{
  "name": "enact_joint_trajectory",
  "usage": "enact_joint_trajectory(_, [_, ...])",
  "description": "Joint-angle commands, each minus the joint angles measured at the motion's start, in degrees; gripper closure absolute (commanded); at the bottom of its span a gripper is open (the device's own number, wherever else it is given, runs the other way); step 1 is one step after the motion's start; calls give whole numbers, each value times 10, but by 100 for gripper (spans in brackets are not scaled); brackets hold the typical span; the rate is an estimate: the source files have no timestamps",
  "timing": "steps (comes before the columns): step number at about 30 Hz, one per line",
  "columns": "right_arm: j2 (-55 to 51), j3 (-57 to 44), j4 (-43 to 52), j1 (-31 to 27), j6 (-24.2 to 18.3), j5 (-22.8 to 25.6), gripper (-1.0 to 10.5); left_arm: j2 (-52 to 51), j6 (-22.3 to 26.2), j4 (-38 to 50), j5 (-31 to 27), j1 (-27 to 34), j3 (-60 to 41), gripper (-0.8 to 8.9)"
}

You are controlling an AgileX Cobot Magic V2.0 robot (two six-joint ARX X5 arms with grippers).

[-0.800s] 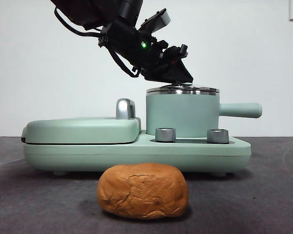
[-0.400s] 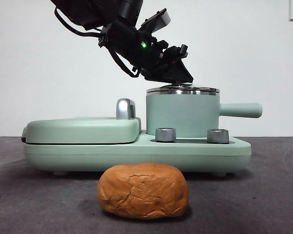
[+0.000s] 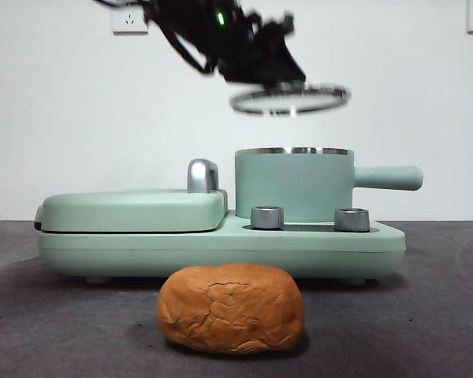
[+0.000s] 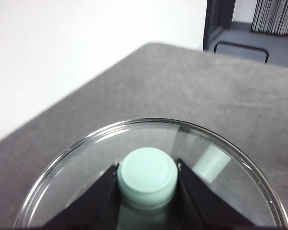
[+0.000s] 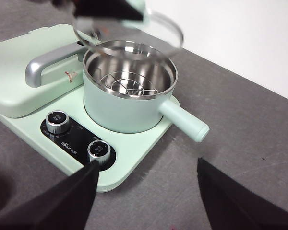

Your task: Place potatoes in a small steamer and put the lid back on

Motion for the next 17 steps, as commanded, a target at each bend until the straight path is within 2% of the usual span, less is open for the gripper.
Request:
enact_joint_trajectory(1, [2,10,2,2,8,-2,623,-23,-3,-18,2,-5,14,805])
enact_joint_trajectory(10, [2,10,2,8,8,-4,623,-108,-18,-127,12,14,14,803])
enact_joint_trajectory(17, [20,10,-12,75,17,-3,623,-173,-12,-207,12,49,9,802])
